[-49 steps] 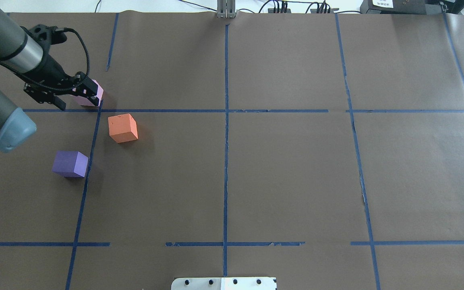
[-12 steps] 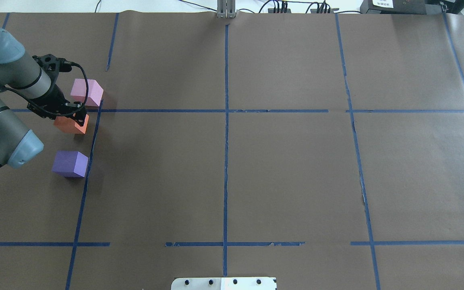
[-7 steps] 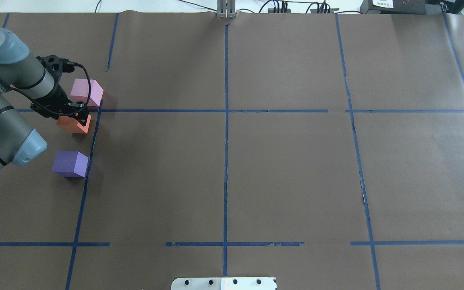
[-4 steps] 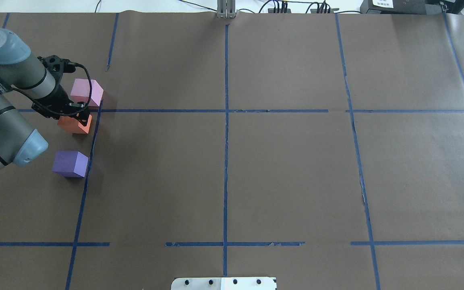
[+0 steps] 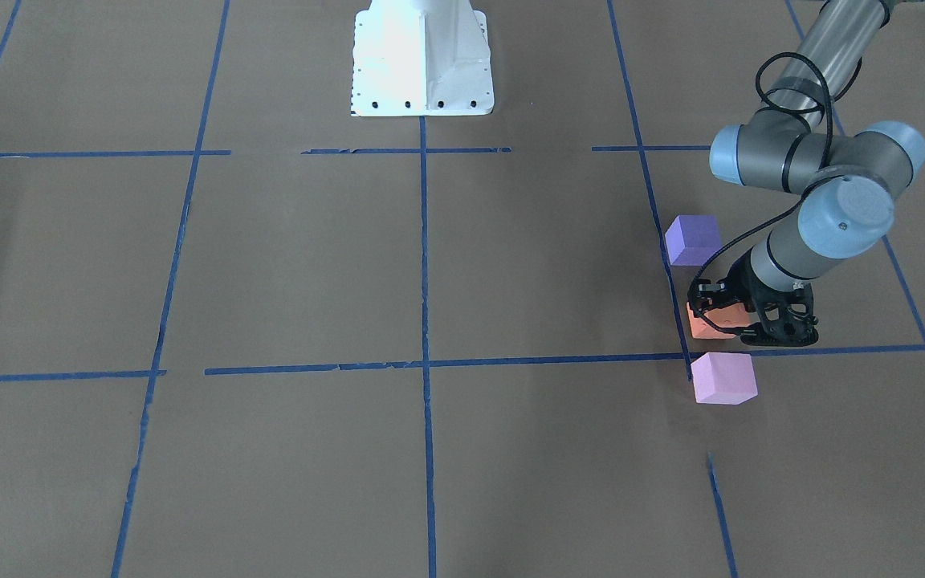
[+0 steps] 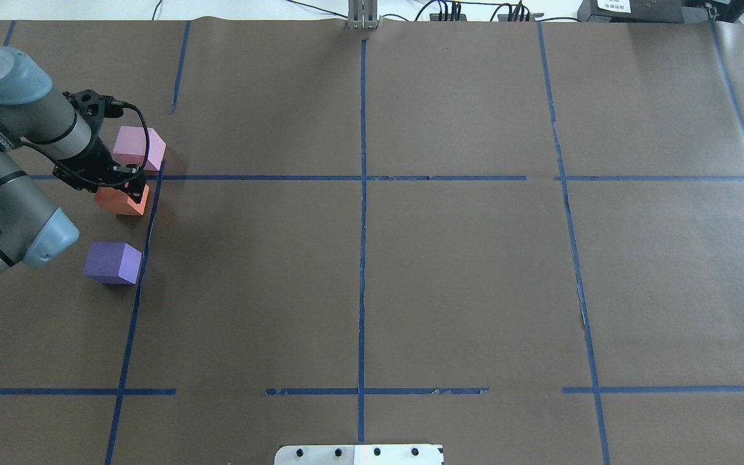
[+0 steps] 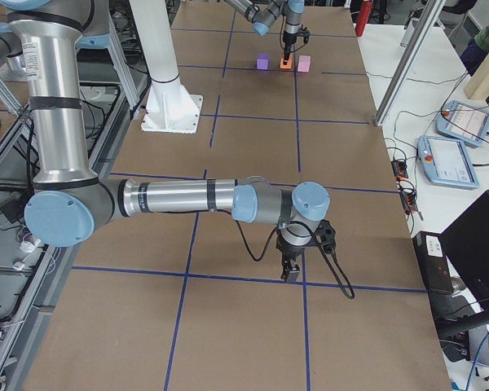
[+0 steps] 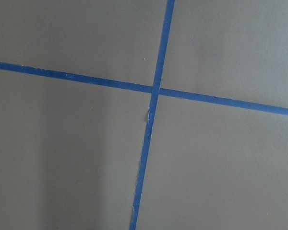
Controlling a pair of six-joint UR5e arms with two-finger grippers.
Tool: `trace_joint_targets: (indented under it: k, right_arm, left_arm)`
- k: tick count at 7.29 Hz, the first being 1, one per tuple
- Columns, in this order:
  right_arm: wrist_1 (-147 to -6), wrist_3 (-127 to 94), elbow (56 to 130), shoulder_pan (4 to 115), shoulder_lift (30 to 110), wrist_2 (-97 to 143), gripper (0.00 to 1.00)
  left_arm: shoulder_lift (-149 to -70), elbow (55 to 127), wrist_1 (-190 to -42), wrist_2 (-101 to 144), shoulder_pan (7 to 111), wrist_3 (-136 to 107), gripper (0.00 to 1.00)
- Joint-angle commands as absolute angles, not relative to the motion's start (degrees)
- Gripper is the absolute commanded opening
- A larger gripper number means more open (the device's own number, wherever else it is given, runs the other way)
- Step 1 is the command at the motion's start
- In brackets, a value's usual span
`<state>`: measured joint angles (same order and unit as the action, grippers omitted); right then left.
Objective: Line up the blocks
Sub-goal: 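Lower the orange cube between the pink and purple cubes, adjusting alignment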
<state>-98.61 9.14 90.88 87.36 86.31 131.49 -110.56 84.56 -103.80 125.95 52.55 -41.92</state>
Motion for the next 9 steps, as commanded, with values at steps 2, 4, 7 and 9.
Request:
trace_joint_targets:
  k: [2, 4, 7, 9]
  right_arm:
    - [-98.61, 9.14, 90.88, 87.36, 86.31, 131.48, 1.00]
    - [-98.61, 9.14, 90.88, 87.36, 86.31, 131.48, 1.00]
    - [-98.61, 9.14, 90.88, 87.36, 86.31, 131.48, 1.00]
    - [-98.61, 9.14, 90.88, 87.36, 86.31, 131.48, 1.00]
  left_arm:
    - [-110.57, 84.03, -103.89, 126.12, 52.47, -41.92, 0.62]
    - [-110.65, 83.94, -103.97, 126.73, 52.38, -41.84, 0.70]
    - [-110.65, 83.85, -103.97, 127.79, 52.29, -41.84, 0.89]
    - [-110.57, 83.93, -103.97, 127.79, 52.29, -41.75, 0.99]
